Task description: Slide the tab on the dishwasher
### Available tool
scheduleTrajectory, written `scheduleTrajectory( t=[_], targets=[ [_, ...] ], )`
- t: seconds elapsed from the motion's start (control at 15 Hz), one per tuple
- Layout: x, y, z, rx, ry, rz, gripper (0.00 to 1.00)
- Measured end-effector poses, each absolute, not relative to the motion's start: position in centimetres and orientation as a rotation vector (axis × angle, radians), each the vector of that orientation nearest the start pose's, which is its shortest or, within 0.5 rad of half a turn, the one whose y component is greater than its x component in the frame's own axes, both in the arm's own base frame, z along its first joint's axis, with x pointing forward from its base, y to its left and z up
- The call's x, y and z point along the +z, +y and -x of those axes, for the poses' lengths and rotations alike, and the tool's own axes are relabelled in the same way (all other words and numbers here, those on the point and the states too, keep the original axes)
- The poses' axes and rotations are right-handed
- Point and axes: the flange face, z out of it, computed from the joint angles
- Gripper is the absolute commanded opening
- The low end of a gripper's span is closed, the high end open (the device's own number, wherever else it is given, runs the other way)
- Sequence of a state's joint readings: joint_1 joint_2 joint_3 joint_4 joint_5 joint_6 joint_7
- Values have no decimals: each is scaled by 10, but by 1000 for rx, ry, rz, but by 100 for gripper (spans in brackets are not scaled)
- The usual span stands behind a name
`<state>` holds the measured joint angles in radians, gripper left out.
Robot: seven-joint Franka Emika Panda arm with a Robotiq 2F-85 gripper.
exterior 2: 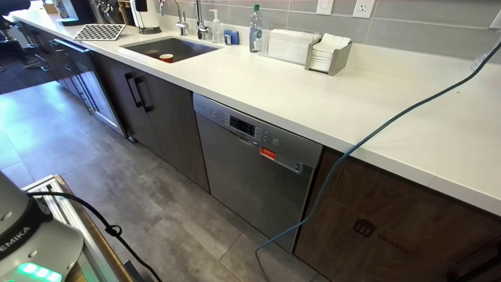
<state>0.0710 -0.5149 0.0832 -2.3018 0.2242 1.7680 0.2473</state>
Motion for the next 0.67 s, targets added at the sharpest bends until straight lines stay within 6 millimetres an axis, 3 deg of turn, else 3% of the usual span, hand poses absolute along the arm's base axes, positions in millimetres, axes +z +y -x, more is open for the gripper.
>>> scheduleTrajectory(
  t=[0.33,0.67],
  targets=[
    [508,54,-392,96,162,2983,100],
    [473,24,-404,43,-54,3053,100]
  ],
)
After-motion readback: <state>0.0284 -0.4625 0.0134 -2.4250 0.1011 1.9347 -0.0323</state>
